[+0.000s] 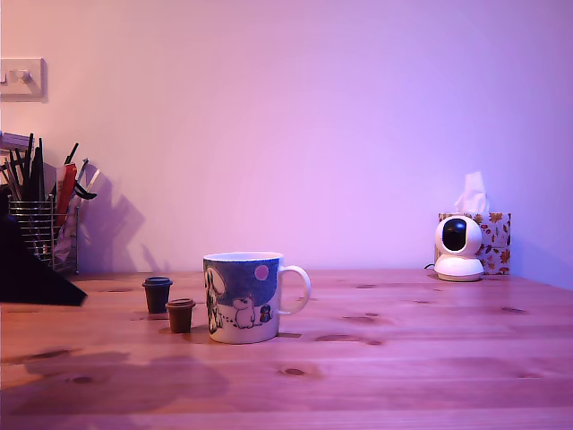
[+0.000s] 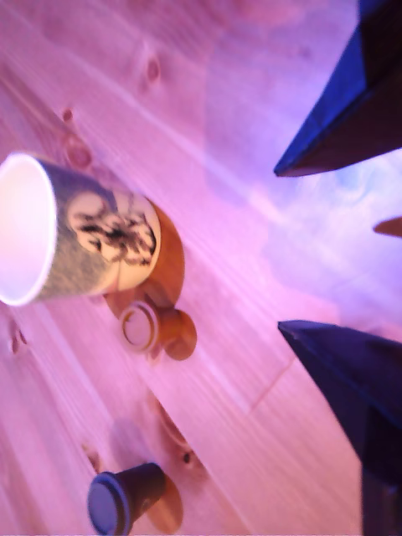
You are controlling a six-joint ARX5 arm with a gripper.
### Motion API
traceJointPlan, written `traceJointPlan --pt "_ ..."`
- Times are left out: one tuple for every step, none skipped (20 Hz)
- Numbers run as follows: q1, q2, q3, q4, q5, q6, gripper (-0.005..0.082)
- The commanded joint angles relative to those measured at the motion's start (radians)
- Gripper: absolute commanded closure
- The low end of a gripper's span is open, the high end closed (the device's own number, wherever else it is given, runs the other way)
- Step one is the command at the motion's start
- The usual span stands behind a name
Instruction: Pick up the coffee capsules on the table and drop them inside the coffee cup
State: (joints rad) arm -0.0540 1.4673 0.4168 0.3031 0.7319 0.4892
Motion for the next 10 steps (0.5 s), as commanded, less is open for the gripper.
traceJointPlan --pt "-0.014 0.053 0.002 0.062 0.002 -0.012 0.0272" --pt "-0.021 0.081 0.002 0.095 0.002 -0.012 0.0272" --pt "-0.028 0.105 0.002 0.126 0.002 -0.012 0.0272" --pt "-0.036 0.128 0.003 0.166 0.002 -0.021 0.0272" --pt "-0.042 0.15 0.003 0.202 0.002 -0.03 0.0272" --pt "-0.046 0.171 0.003 0.237 0.001 -0.034 0.0272" --pt "-0.048 0.193 0.003 0.273 0.001 -0.045 0.0272" --pt "-0.051 0.218 0.003 0.312 0.001 -0.054 0.0272" --pt "-0.052 0.244 0.003 0.352 0.001 -0.063 0.0272" --pt "-0.053 0.271 0.005 0.389 0.002 -0.09 0.0272"
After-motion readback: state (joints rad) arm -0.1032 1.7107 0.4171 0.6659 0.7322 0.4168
